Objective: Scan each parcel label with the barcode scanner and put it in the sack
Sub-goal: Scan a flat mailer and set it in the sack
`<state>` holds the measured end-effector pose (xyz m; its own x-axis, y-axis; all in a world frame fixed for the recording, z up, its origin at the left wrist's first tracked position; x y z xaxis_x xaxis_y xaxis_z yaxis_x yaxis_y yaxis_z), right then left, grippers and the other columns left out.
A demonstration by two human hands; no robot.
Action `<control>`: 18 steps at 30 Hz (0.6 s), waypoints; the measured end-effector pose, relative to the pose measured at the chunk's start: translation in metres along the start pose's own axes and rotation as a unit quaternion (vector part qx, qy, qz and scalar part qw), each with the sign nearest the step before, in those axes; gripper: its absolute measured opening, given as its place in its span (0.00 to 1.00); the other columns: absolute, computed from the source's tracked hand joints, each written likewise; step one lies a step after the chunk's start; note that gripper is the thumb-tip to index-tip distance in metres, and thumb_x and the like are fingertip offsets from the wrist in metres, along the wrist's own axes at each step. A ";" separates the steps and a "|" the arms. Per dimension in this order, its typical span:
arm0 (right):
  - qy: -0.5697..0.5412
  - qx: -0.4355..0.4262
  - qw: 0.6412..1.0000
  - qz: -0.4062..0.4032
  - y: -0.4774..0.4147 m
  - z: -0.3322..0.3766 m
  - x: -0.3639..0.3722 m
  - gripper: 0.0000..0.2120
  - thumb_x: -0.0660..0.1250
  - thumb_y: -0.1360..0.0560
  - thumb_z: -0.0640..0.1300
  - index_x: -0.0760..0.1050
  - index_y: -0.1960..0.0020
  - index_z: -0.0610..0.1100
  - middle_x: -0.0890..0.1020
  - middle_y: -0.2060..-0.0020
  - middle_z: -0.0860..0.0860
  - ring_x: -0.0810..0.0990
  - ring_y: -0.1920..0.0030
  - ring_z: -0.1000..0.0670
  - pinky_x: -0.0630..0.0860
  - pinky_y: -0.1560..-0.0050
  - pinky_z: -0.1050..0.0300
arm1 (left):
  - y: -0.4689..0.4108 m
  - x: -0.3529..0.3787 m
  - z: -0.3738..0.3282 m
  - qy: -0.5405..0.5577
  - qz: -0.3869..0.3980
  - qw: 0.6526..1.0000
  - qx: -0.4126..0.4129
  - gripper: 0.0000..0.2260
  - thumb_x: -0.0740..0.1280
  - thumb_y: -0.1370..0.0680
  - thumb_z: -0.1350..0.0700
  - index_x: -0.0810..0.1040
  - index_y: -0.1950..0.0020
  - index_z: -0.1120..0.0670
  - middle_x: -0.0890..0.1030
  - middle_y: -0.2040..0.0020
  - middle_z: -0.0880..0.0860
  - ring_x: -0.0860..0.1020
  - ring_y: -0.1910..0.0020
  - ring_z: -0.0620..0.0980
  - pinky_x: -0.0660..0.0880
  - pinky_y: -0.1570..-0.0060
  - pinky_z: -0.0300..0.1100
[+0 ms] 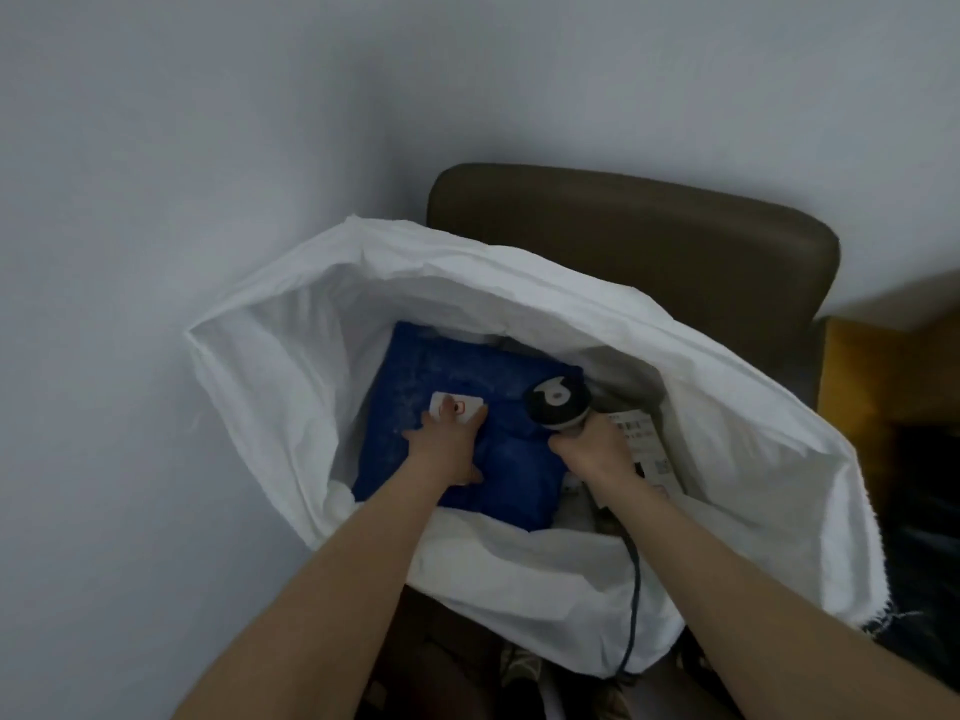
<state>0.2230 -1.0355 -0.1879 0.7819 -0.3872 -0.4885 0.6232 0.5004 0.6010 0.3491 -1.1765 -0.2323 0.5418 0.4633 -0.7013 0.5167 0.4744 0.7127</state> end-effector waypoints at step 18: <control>-0.084 0.016 0.996 0.033 0.061 0.042 -0.096 0.09 0.70 0.28 0.42 0.77 0.50 0.41 0.82 0.54 0.44 0.83 0.58 0.45 0.83 0.58 0.47 | 0.088 -0.077 -0.077 0.091 0.072 0.987 0.114 0.40 0.68 0.27 0.37 0.57 0.22 0.53 0.62 0.24 0.52 0.64 0.27 0.53 0.63 0.30 0.47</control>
<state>0.1868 -1.0006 -0.0777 0.8103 -0.4800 -0.3360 0.5684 0.5047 0.6498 0.3015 -1.1125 -0.1163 0.5040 0.6502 -0.5685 0.5895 0.2222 0.7767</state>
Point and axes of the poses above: each hand's wrist, its own y-axis away from the middle knuckle, its own x-axis out of the palm, z = x × y, the point moved 7 cm from there along -y, towards the middle knuckle
